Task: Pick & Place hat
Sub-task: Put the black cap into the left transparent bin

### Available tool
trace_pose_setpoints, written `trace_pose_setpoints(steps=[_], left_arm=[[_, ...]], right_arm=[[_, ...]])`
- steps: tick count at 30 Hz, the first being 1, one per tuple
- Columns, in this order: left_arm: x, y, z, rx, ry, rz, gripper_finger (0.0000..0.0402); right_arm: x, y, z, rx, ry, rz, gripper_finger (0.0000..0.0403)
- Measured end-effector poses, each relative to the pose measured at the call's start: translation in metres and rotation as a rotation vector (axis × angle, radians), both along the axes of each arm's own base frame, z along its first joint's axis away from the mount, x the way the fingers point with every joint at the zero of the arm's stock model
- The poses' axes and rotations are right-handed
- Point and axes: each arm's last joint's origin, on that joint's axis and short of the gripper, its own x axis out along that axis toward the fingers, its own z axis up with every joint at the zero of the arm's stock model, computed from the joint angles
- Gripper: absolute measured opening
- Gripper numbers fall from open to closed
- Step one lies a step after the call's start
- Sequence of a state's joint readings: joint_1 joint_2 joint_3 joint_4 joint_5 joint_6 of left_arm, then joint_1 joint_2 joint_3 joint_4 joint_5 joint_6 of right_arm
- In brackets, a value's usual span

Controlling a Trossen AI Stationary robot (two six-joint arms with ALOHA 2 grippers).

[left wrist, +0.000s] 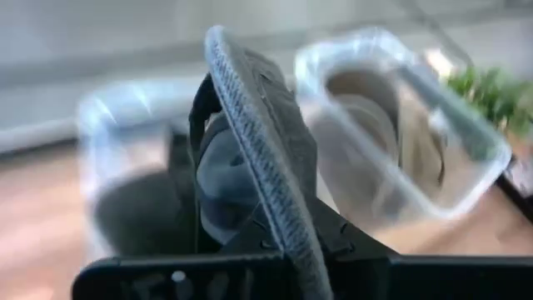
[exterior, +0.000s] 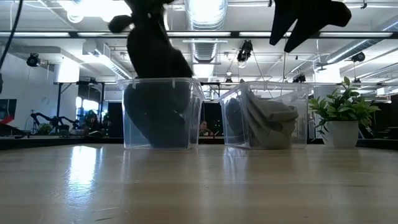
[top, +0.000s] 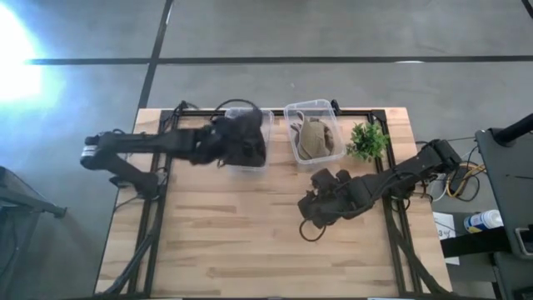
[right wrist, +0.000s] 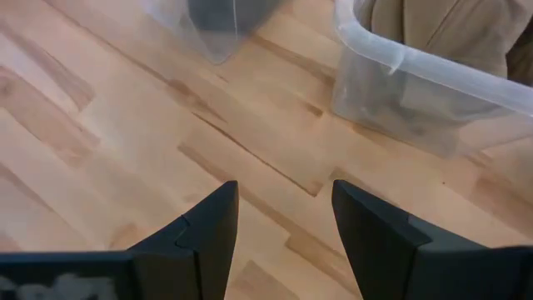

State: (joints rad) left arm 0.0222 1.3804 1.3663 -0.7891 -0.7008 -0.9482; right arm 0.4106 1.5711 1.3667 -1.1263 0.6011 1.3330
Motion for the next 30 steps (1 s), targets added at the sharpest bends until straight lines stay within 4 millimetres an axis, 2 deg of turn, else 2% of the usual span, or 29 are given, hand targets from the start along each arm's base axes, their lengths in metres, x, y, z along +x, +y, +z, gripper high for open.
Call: trace_pose_setpoints(steps=[7,11,15,22,26,30], left_arm=[[0.037,0.04,-0.04,-0.287,-0.003,-0.102,0.0011],[0.046,0.068,-0.059,-0.383,-0.02,-0.079,0.0012],[0.045,0.087,-0.07,-0.429,-0.007,-0.02,0.0014],[0.038,0.106,-0.071,-0.445,-0.057,0.105,0.0015],[0.035,0.11,-0.087,-0.548,-0.056,0.122,0.0016],[0.03,0.105,-0.102,-0.634,-0.039,0.125,0.0029]], right_arm=[[-0.001,-0.002,-0.007,-0.021,-0.008,-0.036,0.0192],[-0.003,-0.002,-0.014,-0.009,-0.01,-0.077,0.0192],[-0.006,0.001,-0.018,0.016,-0.019,-0.102,0.0192],[-0.007,0.006,-0.018,0.028,-0.03,-0.103,0.0192],[-0.007,0.006,-0.018,0.027,-0.038,-0.109,0.0192],[-0.006,0.006,-0.018,0.025,-0.047,-0.11,0.0192]])
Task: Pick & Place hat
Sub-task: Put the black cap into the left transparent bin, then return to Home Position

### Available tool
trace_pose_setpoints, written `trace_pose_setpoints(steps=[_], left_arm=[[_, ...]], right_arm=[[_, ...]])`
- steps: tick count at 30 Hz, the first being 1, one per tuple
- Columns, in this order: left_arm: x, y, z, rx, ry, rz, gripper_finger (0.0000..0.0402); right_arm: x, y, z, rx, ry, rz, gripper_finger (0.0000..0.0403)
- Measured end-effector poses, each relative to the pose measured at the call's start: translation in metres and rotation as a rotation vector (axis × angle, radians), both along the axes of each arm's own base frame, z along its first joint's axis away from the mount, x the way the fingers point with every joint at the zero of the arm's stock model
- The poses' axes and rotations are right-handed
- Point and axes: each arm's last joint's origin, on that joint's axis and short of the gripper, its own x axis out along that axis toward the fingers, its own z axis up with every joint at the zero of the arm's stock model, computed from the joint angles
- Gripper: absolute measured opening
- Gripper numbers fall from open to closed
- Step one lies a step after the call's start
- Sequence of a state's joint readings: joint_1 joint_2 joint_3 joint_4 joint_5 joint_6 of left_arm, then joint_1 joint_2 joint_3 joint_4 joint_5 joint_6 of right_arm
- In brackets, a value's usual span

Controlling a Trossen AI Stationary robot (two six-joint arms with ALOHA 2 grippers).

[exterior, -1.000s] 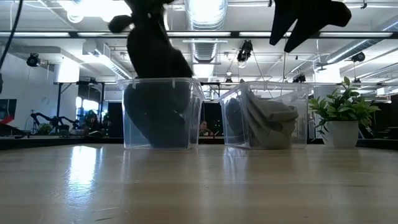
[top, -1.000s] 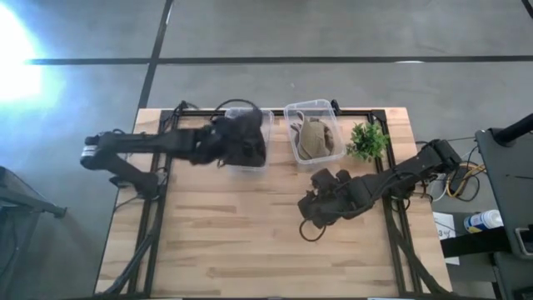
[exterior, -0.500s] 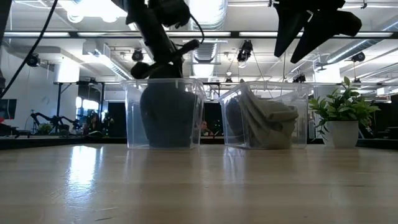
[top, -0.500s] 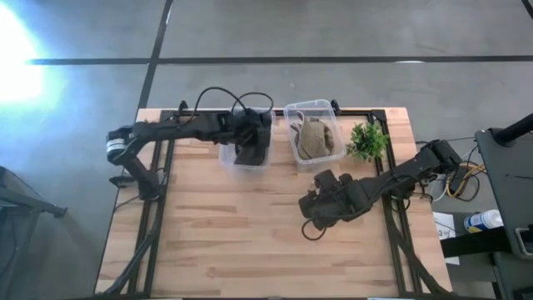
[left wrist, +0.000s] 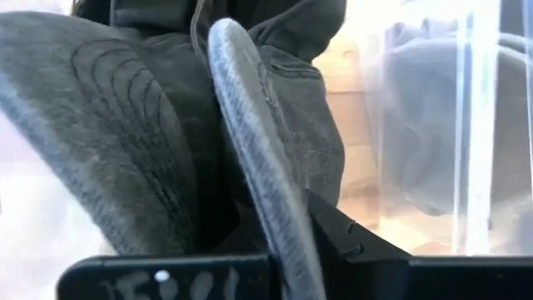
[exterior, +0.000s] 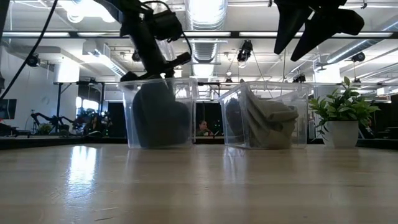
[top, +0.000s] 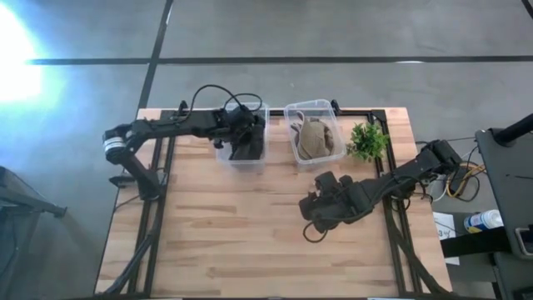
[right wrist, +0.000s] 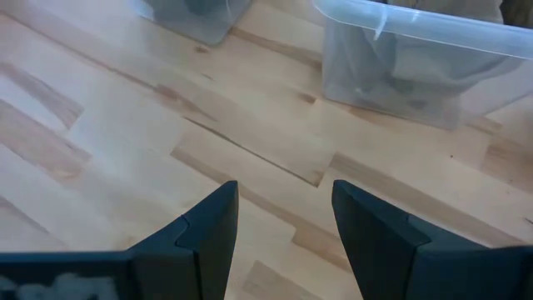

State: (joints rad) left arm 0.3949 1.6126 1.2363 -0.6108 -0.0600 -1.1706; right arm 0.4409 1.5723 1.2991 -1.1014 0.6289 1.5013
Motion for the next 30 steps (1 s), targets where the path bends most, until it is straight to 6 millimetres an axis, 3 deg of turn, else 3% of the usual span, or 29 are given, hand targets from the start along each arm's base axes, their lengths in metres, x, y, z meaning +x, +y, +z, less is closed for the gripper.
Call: trace_pose_setpoints(steps=[6,20,25,30], left_arm=[[-0.001,-0.016,0.015,0.038,-0.048,-0.019,0.0052],[-0.036,-0.045,0.084,0.38,-0.148,-0.089,0.0098],[-0.049,-0.057,0.115,0.499,-0.266,-0.166,0.0103],[-0.063,-0.076,0.151,0.739,-0.395,-0.344,0.0103]], right_arm=[[0.002,0.001,0.0,0.004,-0.014,0.007,0.0192],[0.003,0.009,0.002,-0.031,-0.041,0.083,0.0192],[0.007,0.01,0.004,-0.095,-0.028,0.182,0.0192],[0.011,0.014,0.019,-0.159,-0.06,0.362,0.0192]])
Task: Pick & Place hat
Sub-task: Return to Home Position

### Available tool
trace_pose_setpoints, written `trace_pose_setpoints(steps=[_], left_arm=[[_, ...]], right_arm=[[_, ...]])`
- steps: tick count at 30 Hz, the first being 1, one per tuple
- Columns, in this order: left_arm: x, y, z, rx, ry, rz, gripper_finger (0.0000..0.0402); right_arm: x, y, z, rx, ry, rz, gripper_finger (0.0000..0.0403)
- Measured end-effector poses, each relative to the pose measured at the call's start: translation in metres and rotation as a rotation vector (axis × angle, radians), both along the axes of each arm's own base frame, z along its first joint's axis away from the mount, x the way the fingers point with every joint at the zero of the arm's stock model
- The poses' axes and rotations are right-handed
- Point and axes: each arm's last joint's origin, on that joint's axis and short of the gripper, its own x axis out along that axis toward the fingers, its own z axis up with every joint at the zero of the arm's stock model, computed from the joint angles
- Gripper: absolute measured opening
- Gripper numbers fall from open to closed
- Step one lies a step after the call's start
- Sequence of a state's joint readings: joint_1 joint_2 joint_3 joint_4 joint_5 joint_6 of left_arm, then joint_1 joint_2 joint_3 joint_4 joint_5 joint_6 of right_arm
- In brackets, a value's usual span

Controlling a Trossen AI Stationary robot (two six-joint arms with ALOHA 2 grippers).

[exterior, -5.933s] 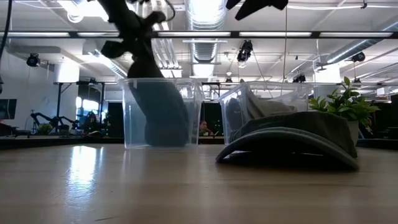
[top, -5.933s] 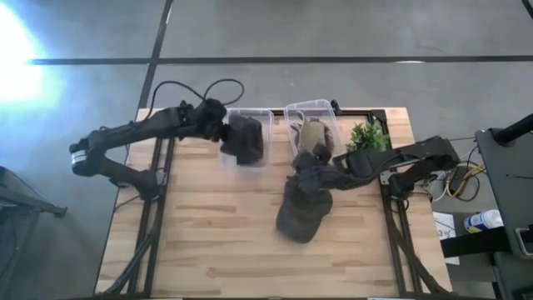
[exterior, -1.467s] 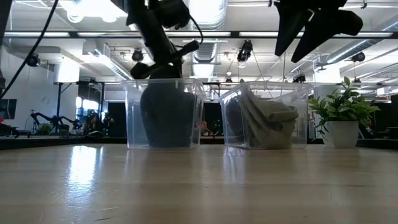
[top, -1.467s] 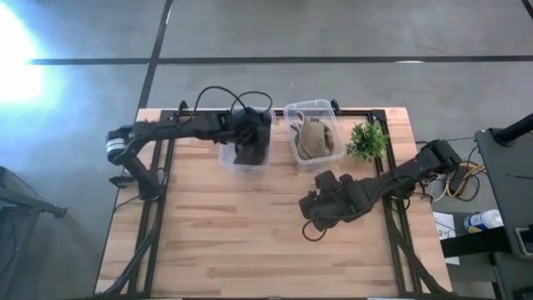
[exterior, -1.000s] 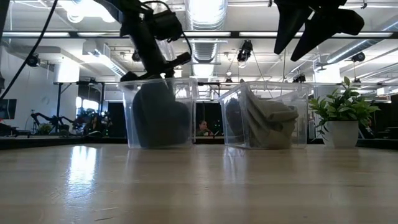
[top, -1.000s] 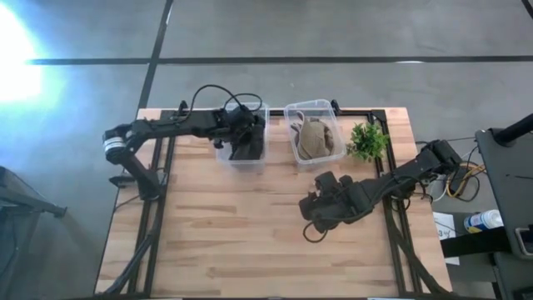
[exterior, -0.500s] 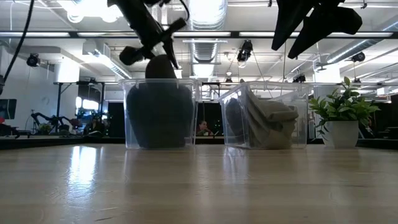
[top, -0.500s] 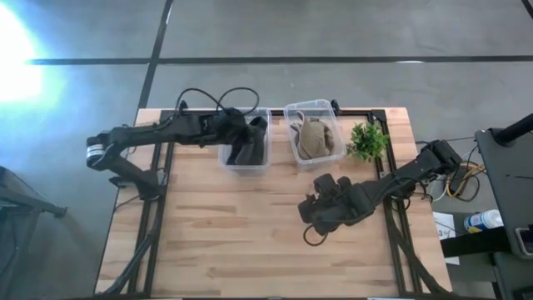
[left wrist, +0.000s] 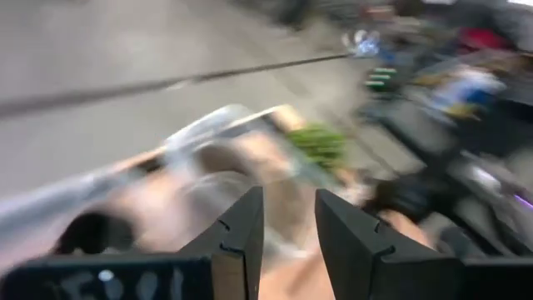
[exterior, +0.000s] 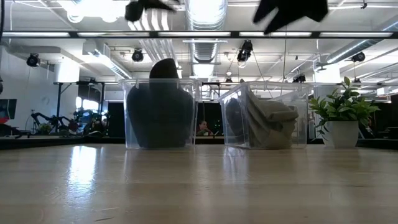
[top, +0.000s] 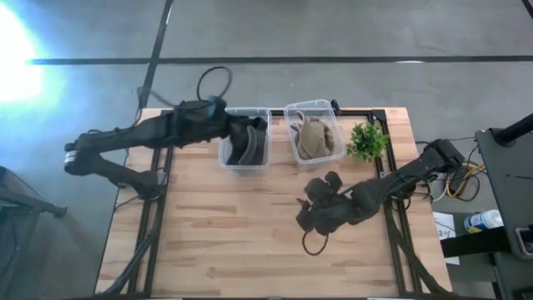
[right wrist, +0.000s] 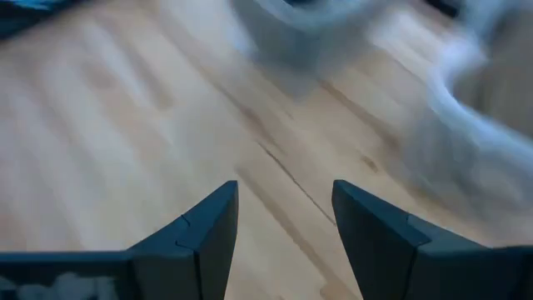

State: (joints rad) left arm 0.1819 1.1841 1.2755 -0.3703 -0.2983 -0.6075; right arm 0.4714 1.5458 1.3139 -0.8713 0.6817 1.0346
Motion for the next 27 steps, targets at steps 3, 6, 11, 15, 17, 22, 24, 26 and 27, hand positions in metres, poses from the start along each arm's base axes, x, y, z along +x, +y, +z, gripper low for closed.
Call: trace_pose_setpoints(steps=[3,6,11,15,17,22,24,26,27], left_arm=[[-0.015,-0.018,0.019,0.118,-0.054,-0.139,0.0103],[-0.034,-0.027,0.026,0.128,-0.065,-0.173,0.0103],[-0.064,-0.034,0.026,-0.019,-0.075,-0.169,0.0103],[-0.07,-0.047,0.018,0.066,-0.059,-0.345,0.0103],[-0.068,-0.054,0.011,0.084,-0.069,-0.419,0.0103],[-0.058,-0.069,-0.017,0.099,-0.143,-0.592,0.0103],[-0.056,-0.072,-0.029,0.087,-0.162,-0.617,0.0103],[-0.057,-0.072,-0.039,0.082,-0.168,-0.615,0.0103],[-0.059,-0.072,-0.042,0.087,-0.174,-0.615,0.0103]], right_arm=[[-0.003,0.006,0.024,-0.04,-0.109,0.158,0.0192],[-0.018,0.005,0.052,-0.067,-0.204,0.251,0.0192],[-0.054,-0.016,0.089,0.009,-0.329,0.231,0.0192],[-0.079,-0.024,0.11,0.039,-0.423,0.28,0.0192],[-0.085,-0.027,0.111,0.03,-0.419,0.329,0.0192],[-0.083,-0.038,0.079,0.173,-0.433,0.411,0.0192],[-0.073,-0.043,0.054,0.276,-0.499,0.464,0.0192],[-0.061,-0.05,0.033,0.358,-0.65,0.555,0.0192],[-0.057,-0.056,0.024,0.377,-0.727,0.609,0.0192]])
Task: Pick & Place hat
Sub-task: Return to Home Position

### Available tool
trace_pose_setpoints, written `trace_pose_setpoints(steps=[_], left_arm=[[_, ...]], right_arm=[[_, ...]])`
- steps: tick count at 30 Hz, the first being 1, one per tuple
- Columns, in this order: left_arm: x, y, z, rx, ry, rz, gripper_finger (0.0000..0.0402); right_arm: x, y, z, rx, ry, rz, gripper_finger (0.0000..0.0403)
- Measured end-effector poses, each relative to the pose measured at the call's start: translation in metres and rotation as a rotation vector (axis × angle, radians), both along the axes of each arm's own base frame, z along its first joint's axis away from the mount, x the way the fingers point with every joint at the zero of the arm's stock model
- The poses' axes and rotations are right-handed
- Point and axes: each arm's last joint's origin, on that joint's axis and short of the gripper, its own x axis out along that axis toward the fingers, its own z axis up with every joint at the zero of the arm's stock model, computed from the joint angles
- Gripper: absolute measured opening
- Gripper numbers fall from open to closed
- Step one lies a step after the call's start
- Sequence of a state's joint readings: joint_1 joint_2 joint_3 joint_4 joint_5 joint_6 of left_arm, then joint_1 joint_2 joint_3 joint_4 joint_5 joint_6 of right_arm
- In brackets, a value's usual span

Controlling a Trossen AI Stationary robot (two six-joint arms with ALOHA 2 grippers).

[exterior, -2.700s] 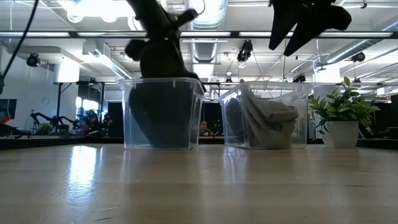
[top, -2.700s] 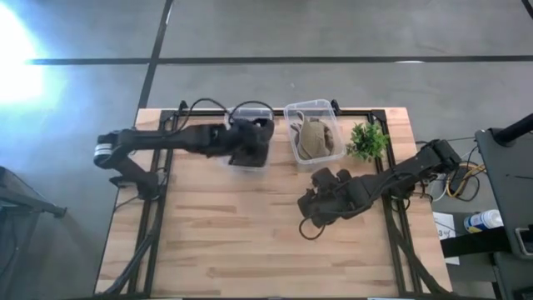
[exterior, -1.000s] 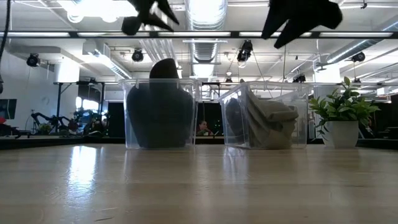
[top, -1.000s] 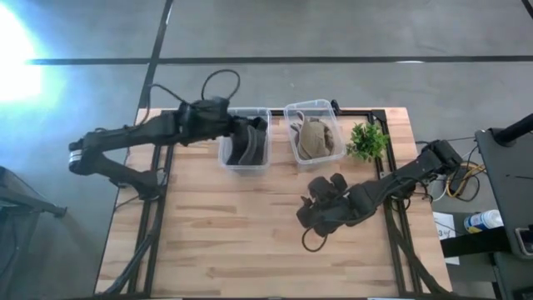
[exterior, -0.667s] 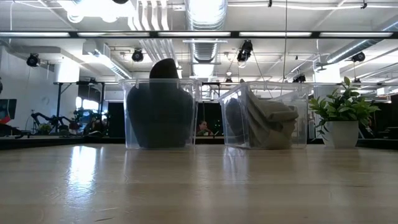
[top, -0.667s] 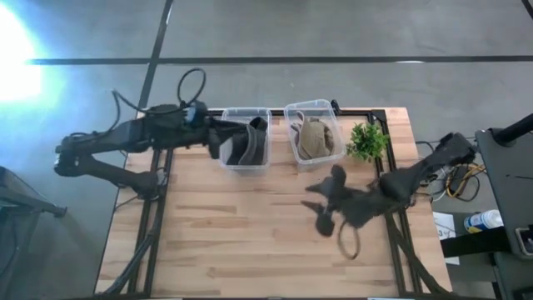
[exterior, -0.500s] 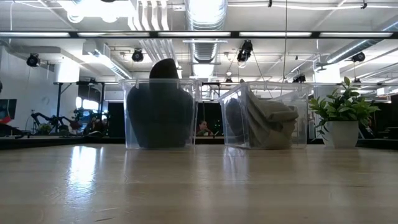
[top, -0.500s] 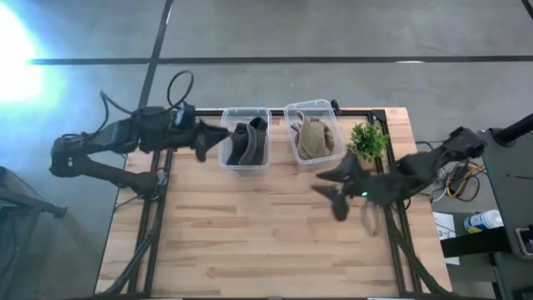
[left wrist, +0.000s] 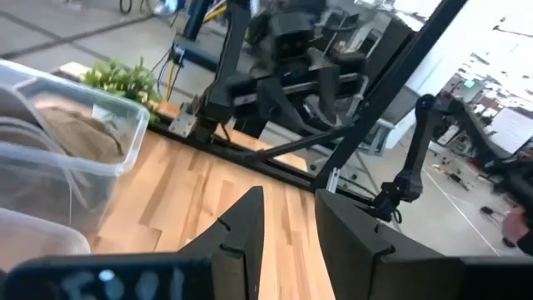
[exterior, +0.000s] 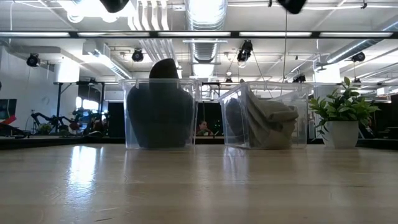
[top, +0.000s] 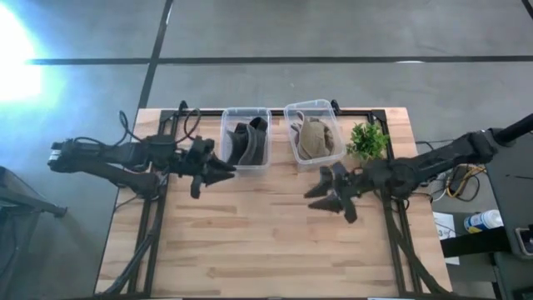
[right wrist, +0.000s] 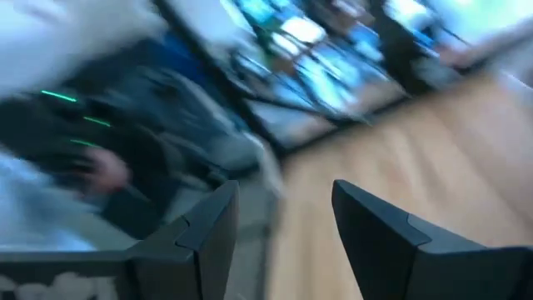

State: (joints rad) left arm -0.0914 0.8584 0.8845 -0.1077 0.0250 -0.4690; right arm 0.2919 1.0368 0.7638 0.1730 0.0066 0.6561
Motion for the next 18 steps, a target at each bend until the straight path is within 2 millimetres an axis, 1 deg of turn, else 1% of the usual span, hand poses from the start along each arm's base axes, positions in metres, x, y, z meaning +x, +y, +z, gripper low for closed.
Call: trace_pose_setpoints(steps=[2,3,6,8,12,14,18], left_arm=[[-0.006,0.0,-0.003,0.018,-0.025,-0.002,0.0103],[-0.009,0.001,-0.003,0.03,-0.032,-0.003,0.0103],[-0.024,0.002,0.001,0.068,-0.086,-0.015,0.0103],[-0.037,0.002,0.006,0.099,-0.127,-0.035,0.0103],[-0.059,0.003,-0.004,0.121,-0.091,-0.077,0.0103],[-0.066,0.004,-0.012,0.114,-0.065,-0.075,0.0103],[-0.075,0.006,-0.027,0.111,-0.088,-0.029,0.0103]], right_arm=[[0.005,-0.014,-0.012,0.029,-0.154,0.066,0.0192],[0.005,-0.021,-0.019,0.031,-0.199,0.08,0.0192],[-0.001,-0.043,-0.032,-0.008,-0.265,0.077,0.0192],[-0.009,-0.055,-0.04,-0.045,-0.252,0.044,0.0192],[-0.027,-0.073,-0.059,-0.058,-0.172,-0.046,0.0192],[-0.037,-0.079,-0.066,-0.062,-0.147,-0.08,0.0192],[-0.054,-0.083,-0.084,-0.054,-0.083,-0.151,0.0192]])
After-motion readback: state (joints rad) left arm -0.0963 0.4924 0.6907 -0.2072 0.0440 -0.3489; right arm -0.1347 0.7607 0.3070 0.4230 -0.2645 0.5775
